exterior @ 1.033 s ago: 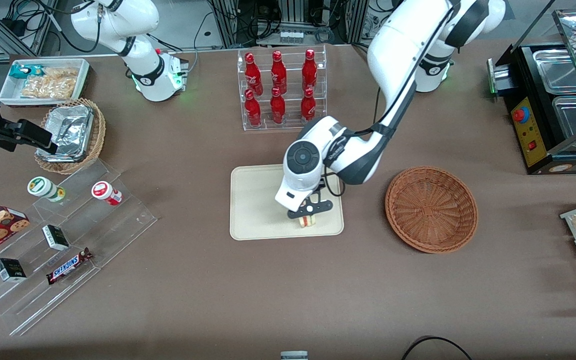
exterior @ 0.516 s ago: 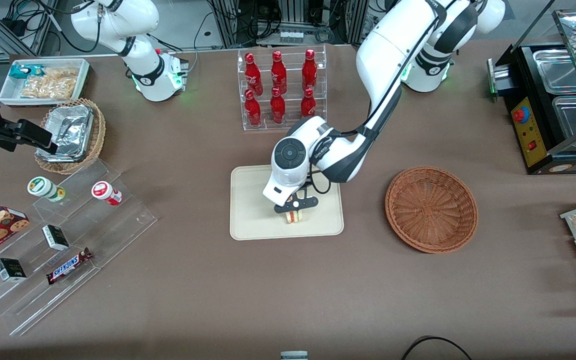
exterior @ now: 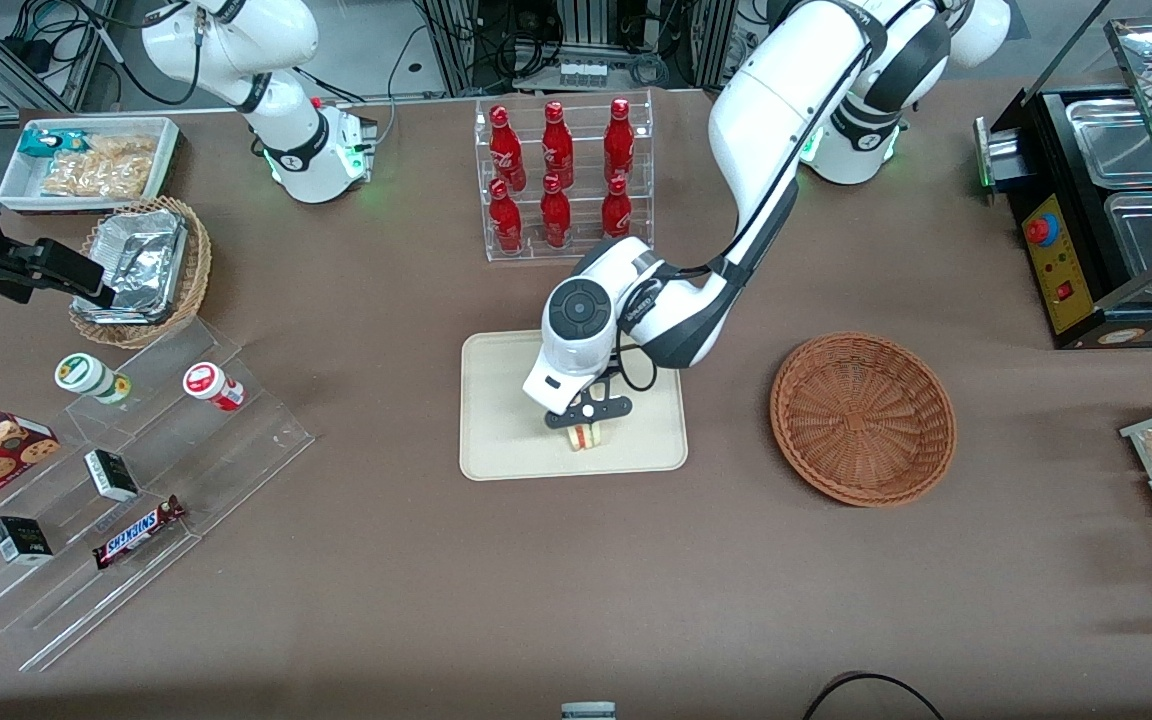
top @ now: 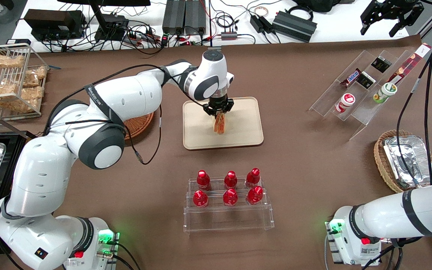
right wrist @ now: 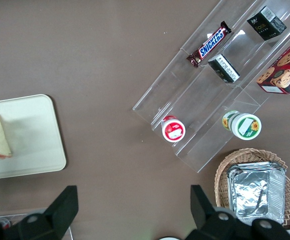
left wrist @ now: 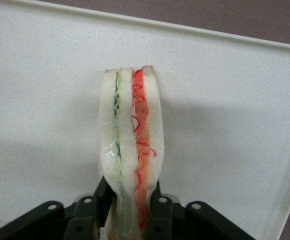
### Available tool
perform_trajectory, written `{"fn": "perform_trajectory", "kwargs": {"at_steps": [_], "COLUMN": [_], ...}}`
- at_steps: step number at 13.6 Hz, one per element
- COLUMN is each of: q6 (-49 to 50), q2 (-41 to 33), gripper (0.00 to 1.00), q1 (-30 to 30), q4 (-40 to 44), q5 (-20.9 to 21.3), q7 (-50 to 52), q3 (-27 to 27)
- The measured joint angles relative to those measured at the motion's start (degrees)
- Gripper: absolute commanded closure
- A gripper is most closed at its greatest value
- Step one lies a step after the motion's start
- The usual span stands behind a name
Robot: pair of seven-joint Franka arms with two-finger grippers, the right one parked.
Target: Place sandwich from basket to tray
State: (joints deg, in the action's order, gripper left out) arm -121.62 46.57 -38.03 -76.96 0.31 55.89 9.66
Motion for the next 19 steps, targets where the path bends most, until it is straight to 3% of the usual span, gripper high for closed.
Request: {"fn": "perform_trajectory", "kwargs": {"at_steps": [8, 14, 19], "q6": [9.1, 24.2, 26.3], "q2": [-7.8, -16.6, -20.4], "gripper": [0.00, 0.00, 0.00], "q1": [0.7, 6.9, 13.5], "q4": [2.5, 2.4, -0.8], "q5": [-2.4, -2.4, -2.4], "q7": [0.4, -2.3, -8.9], "q3": [-1.0, -2.5, -2.9]}}
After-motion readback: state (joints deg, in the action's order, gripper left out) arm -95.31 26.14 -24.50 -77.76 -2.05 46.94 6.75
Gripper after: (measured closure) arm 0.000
